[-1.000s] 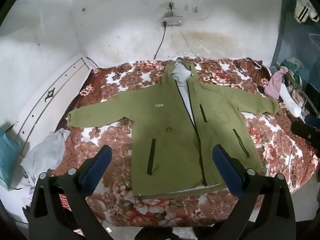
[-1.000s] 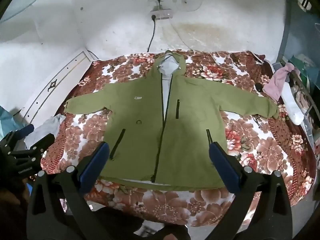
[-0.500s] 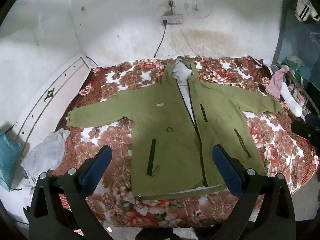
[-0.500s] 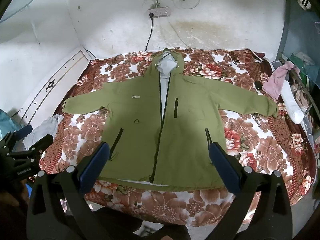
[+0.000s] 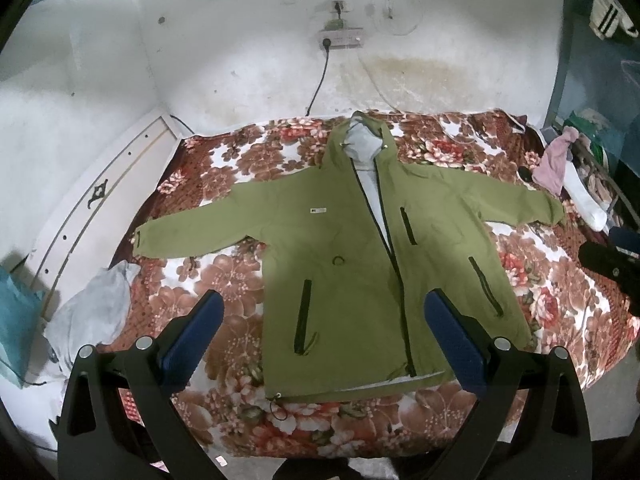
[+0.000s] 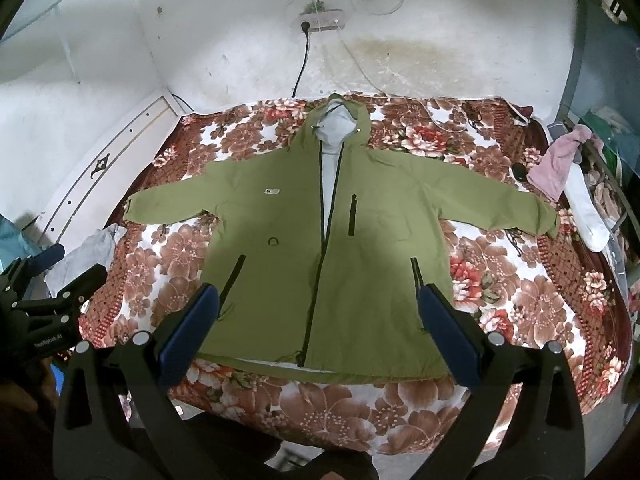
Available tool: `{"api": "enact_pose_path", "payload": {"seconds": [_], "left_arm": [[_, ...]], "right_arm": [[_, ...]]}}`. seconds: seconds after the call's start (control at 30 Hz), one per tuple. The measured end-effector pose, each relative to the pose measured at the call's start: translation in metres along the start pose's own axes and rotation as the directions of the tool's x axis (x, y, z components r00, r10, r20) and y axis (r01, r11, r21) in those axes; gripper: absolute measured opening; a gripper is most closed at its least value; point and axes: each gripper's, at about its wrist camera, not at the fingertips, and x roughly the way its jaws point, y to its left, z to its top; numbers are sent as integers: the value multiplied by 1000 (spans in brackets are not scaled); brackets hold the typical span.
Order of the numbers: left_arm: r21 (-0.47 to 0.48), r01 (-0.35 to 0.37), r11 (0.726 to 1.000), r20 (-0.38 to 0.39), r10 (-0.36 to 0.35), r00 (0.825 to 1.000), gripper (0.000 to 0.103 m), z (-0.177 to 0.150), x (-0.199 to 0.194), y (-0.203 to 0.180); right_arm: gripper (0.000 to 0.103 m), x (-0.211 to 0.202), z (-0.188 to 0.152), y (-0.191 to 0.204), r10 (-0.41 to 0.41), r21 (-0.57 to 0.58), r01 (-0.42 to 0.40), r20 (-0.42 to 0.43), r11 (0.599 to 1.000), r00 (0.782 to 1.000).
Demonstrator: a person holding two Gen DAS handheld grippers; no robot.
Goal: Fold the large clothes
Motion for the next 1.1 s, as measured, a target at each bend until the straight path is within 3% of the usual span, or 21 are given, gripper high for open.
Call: {"api": "enact_pose_path", "payload": {"seconds": [0.37,0.53,0.77,0.93,1.03,1.1], "left_arm": [[-10,-15,1000,9,15,1000,98,11,7,-10],[-43,-29,999,-30,27,999,98,22,22,-12],[-52,-39,998,-34,38,999,98,57,34,-23],[-17,4,1000,-46,-5,999,98,91,72,-11],[-4,88,996,-55,-88,995,98,120,114,8],[33,86,996,-58,-84,995,98,138,143,16]], "right_arm": [[98,13,2,-3,4,9,-4,-14,1000,1000],[98,18,7,-12,14,13,-14,-21,1000,1000],[98,38,41,-43,28,34,-26,-46,999,999],[99,78,77,-52,16,78,-10,-74,997,997],[98,108,105,-51,-9,83,16,-84,996,996],[98,126,120,-48,-40,78,47,-87,996,995]]}}
